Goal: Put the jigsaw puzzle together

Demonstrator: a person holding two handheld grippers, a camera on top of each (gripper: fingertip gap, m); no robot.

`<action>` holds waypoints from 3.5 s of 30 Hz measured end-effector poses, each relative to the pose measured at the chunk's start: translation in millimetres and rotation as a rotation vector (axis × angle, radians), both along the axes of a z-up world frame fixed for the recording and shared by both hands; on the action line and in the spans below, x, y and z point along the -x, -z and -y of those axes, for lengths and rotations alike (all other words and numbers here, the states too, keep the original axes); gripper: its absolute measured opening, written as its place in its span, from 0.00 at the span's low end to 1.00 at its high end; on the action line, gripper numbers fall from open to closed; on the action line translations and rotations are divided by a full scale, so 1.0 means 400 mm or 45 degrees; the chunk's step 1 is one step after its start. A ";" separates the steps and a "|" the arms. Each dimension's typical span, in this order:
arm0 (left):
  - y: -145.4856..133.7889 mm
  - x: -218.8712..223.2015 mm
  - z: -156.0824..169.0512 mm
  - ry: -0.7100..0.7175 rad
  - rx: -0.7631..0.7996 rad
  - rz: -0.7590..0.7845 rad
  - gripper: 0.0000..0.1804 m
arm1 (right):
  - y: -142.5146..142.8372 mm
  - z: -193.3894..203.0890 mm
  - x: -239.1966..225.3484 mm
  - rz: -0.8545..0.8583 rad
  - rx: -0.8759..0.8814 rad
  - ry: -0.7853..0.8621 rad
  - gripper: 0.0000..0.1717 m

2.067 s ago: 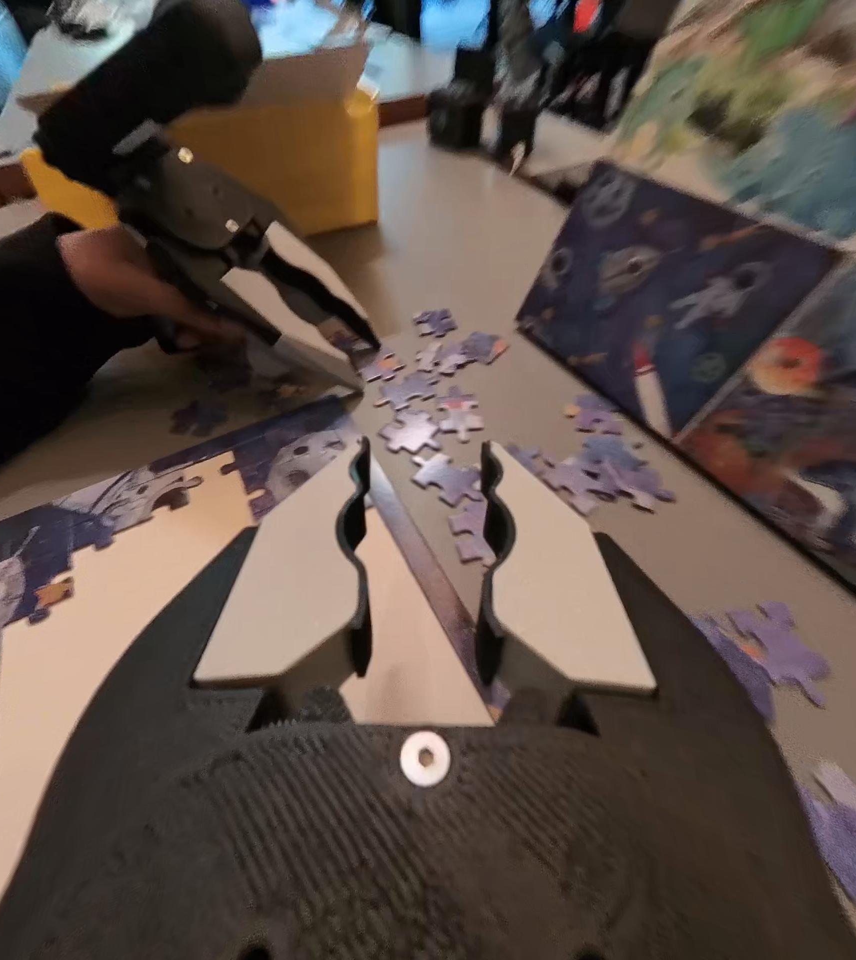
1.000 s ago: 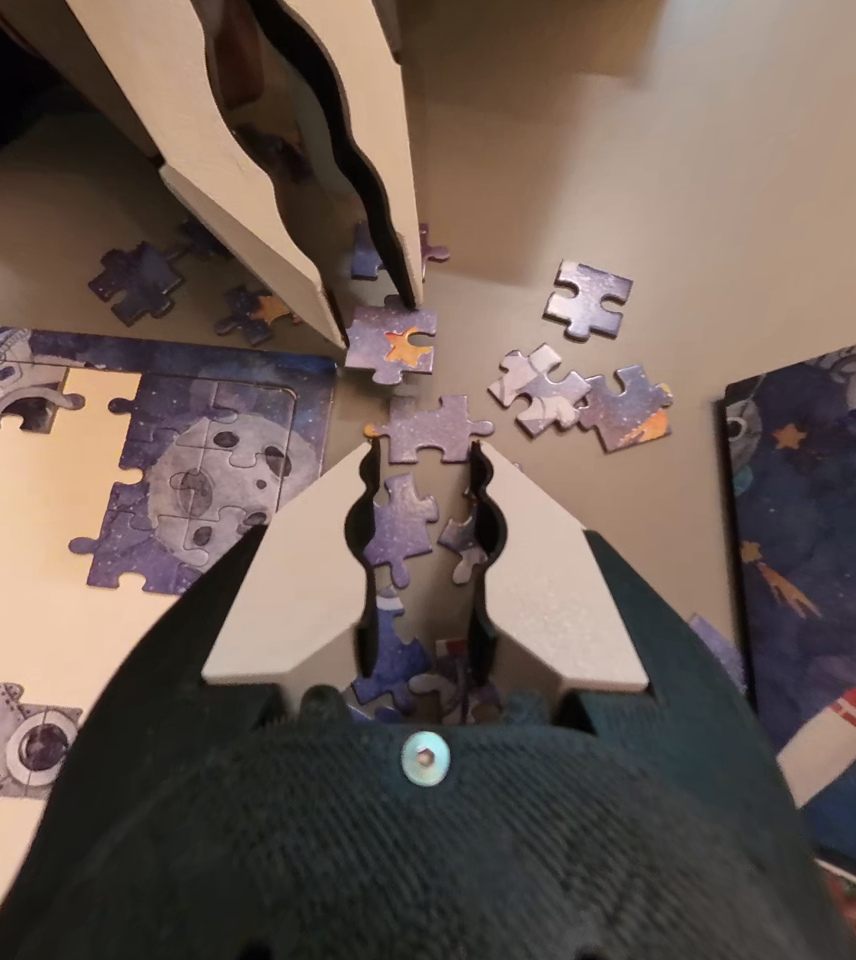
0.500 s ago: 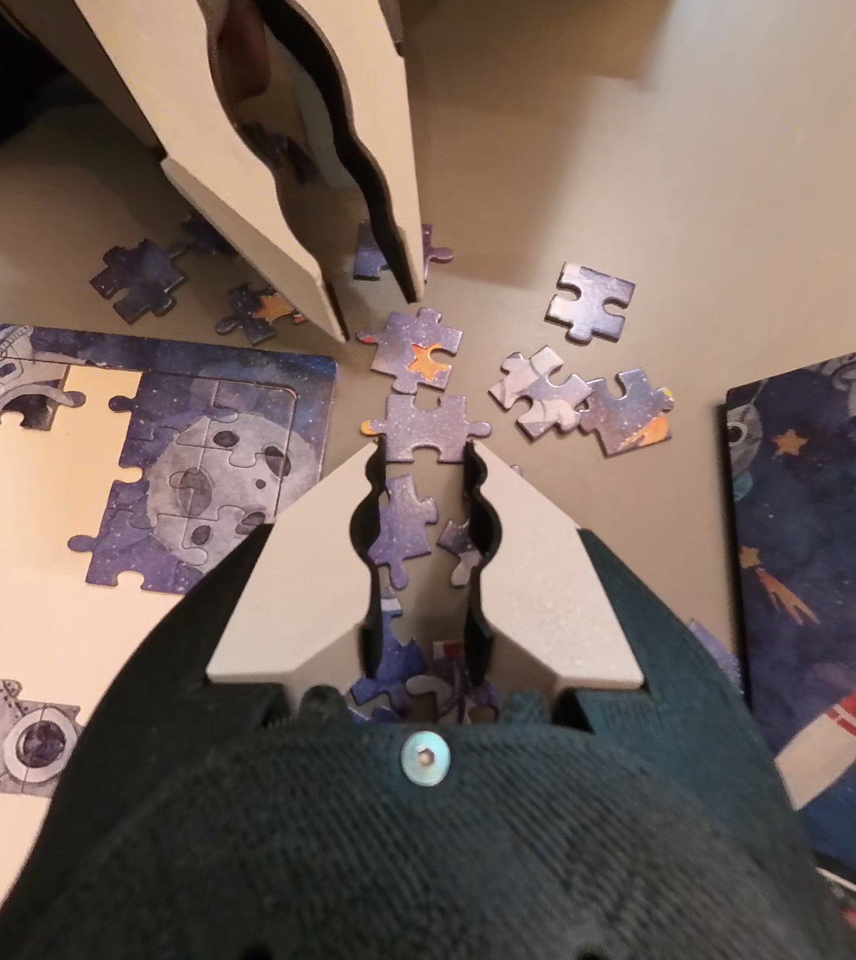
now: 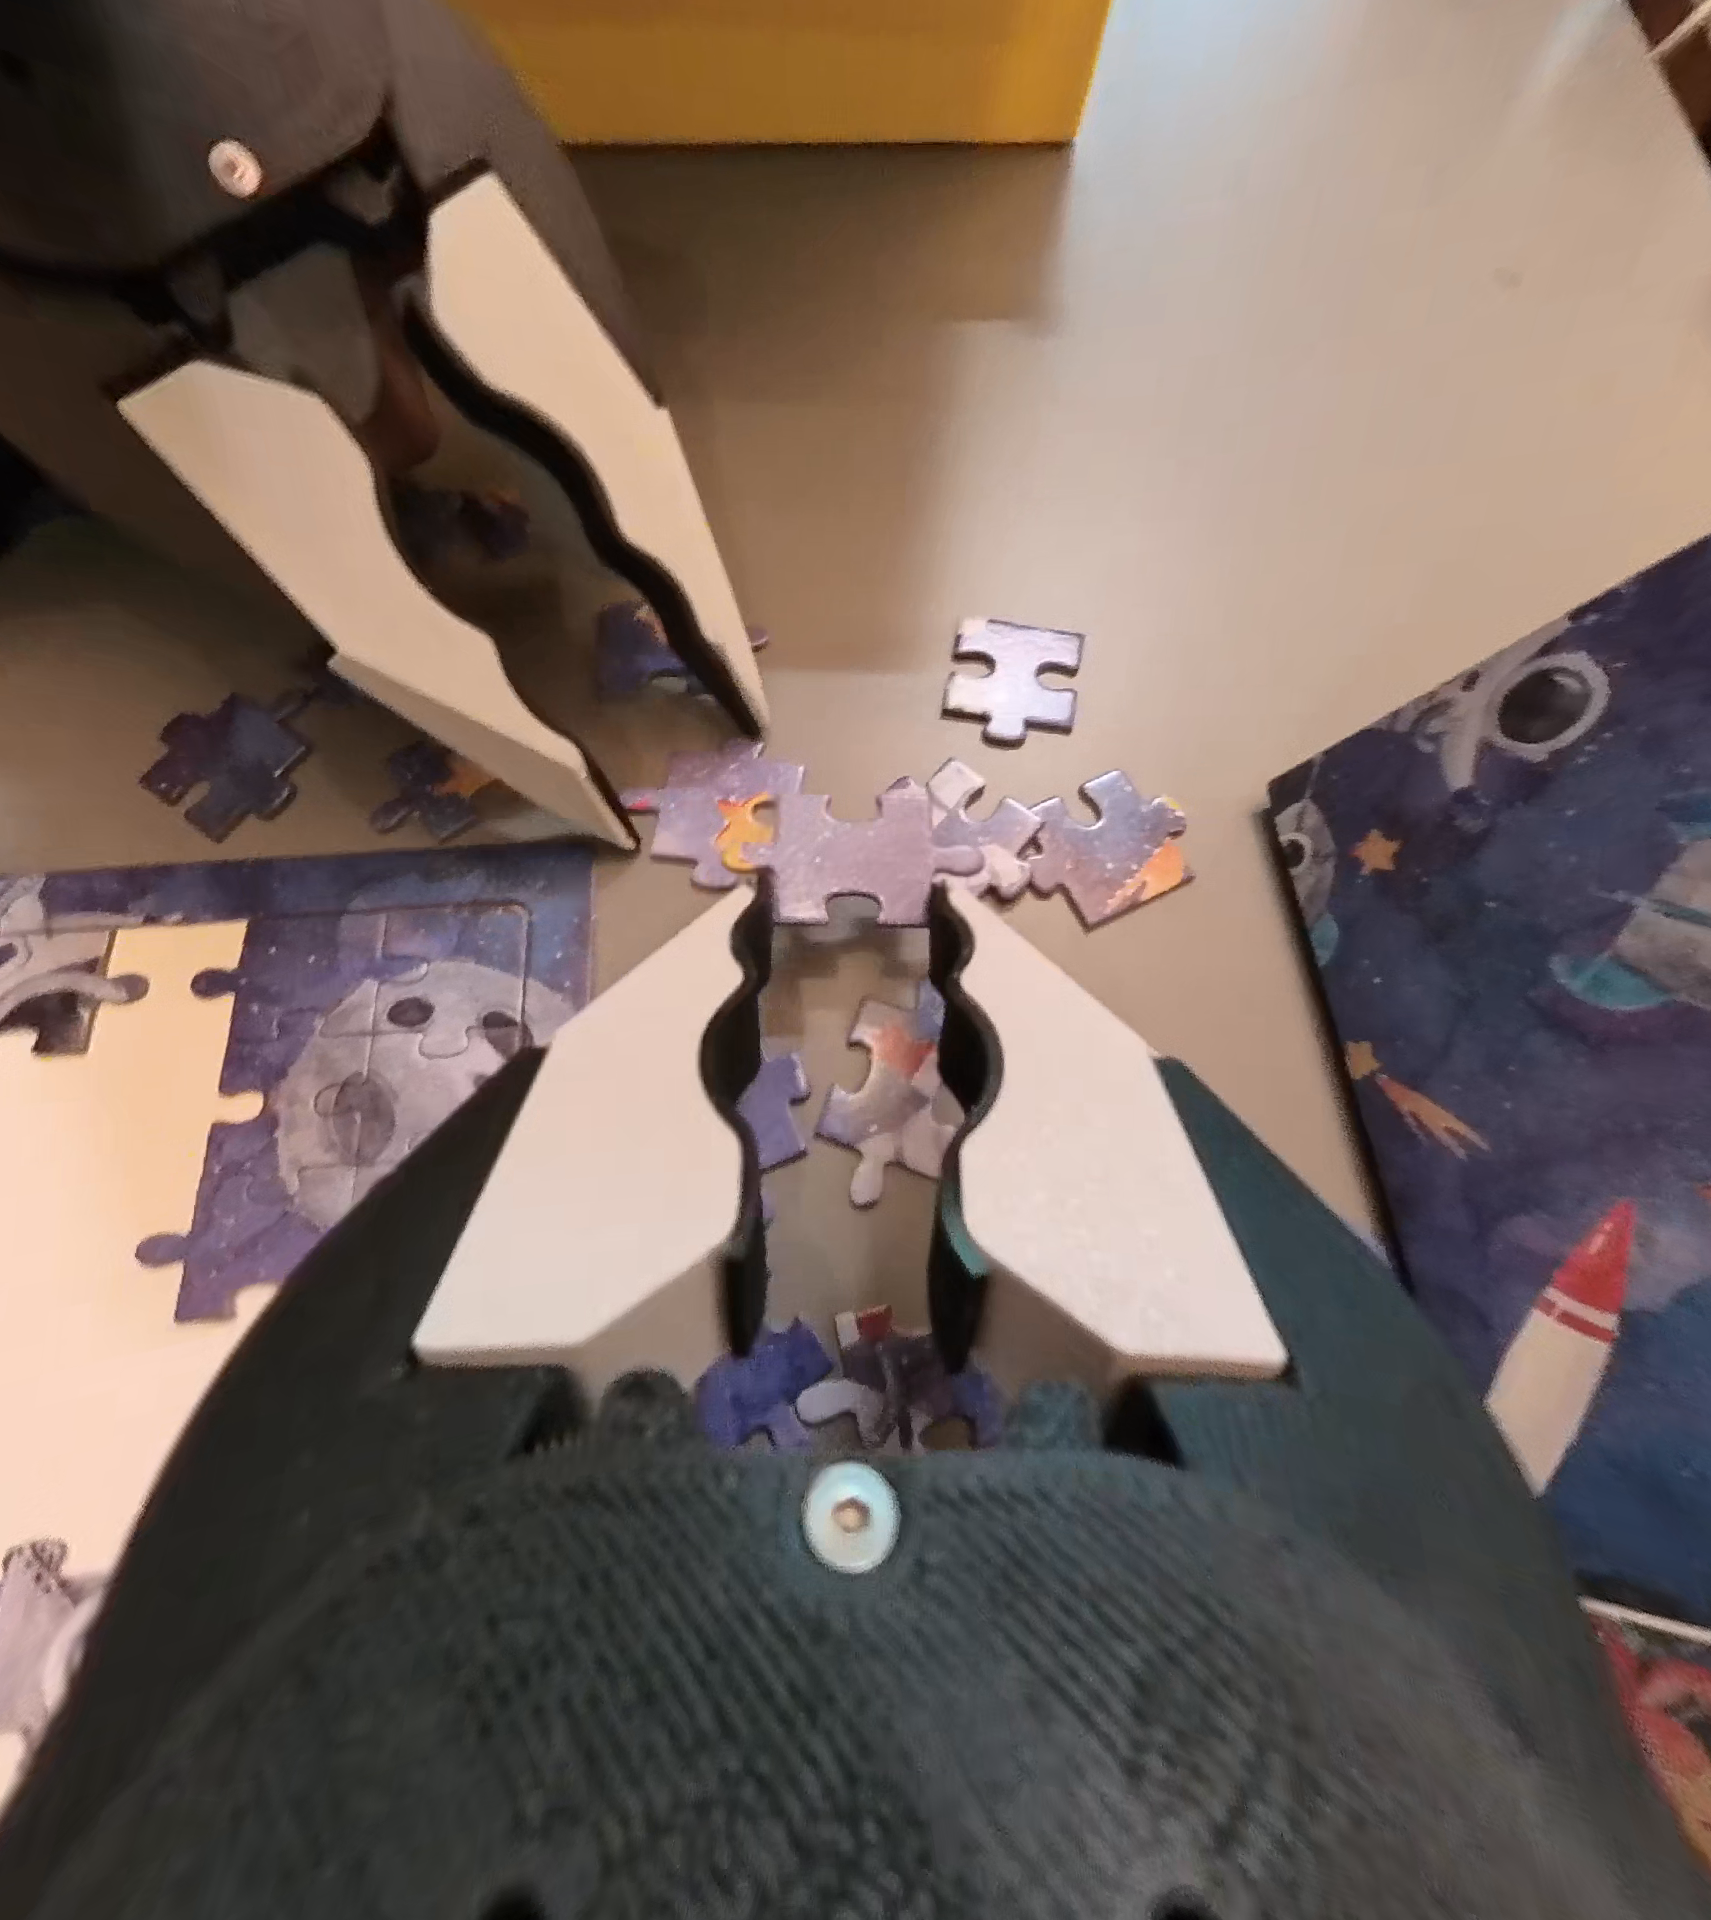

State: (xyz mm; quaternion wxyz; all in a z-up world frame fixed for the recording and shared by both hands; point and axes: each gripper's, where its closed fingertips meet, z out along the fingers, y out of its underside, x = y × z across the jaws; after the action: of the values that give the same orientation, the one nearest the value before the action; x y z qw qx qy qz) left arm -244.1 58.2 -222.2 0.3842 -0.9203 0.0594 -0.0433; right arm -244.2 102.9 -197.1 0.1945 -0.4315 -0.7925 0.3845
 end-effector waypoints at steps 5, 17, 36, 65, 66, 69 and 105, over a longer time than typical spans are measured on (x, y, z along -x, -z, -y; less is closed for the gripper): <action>-0.001 -0.004 0.001 0.010 0.000 0.015 0.17 | 0.007 0.015 0.014 0.024 -0.059 0.086 0.17; -0.014 -0.008 0.000 0.031 -0.027 0.005 0.14 | -0.015 0.014 0.014 0.018 -0.054 0.171 0.17; 0.000 -0.023 -0.024 -0.038 0.044 -0.025 0.17 | -0.128 -0.032 -0.086 -0.124 -0.125 0.265 0.17; -0.013 -0.510 0.162 -0.085 0.071 0.165 0.16 | -0.026 0.157 -0.438 -0.089 -0.083 0.343 0.16; -0.010 -0.507 0.164 -0.101 0.072 0.148 0.16 | -0.017 0.173 -0.448 -0.080 -0.092 0.330 0.17; -0.014 -0.509 0.171 -0.107 0.073 0.139 0.23 | 0.007 0.200 -0.468 -0.054 -0.141 0.308 0.16; -0.008 -0.506 0.185 -0.049 0.040 0.052 0.12 | 0.035 0.292 -0.501 0.059 0.023 0.025 0.08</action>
State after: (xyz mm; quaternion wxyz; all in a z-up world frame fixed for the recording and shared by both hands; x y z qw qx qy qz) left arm -41.6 -15.6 -219.1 0.3716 -0.9261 0.0333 -0.0555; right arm -43.7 -13.9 -211.0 0.1757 -0.4499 -0.7890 0.3796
